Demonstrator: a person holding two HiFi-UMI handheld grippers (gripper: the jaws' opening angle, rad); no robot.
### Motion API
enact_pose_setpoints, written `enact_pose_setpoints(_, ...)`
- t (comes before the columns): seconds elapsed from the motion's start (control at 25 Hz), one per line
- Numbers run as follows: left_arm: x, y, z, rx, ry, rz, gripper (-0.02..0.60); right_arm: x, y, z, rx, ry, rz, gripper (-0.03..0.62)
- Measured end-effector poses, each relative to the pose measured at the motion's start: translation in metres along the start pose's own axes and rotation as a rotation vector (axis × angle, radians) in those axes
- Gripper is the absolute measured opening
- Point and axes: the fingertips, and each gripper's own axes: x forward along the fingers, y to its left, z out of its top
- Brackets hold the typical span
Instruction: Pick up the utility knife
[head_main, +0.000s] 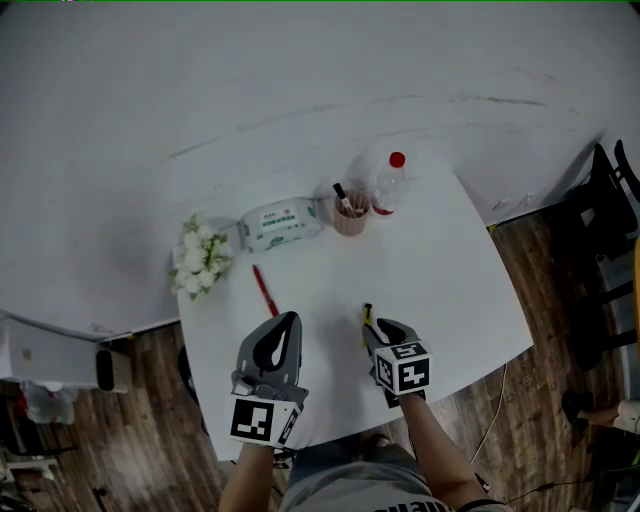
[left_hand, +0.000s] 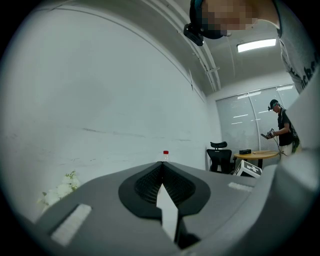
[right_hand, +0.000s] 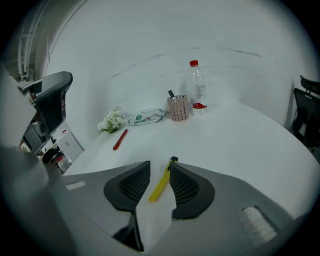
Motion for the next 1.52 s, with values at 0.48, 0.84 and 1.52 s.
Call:
enact_pose_setpoints(0.48,-0.004,0.017,-0.005,-0.007,0.015,0.018,0.020,0.031,-0.002,-0.012,-0.037,0.079,-0.062,0.163)
enact_pose_setpoints(0.84,-0.004,0.027,-0.009,-0.010,0.022,0.029,0.018,0.043,-0.007,-0.020,-0.139,0.131,-0.122,0.158)
enact_pose_setpoints(1.52,-0.001,0.017,-0.010,-0.008,0.028,0.024,0.020,0.021,-0.013,-0.012,-0.067,0.047,-0.095,0.058)
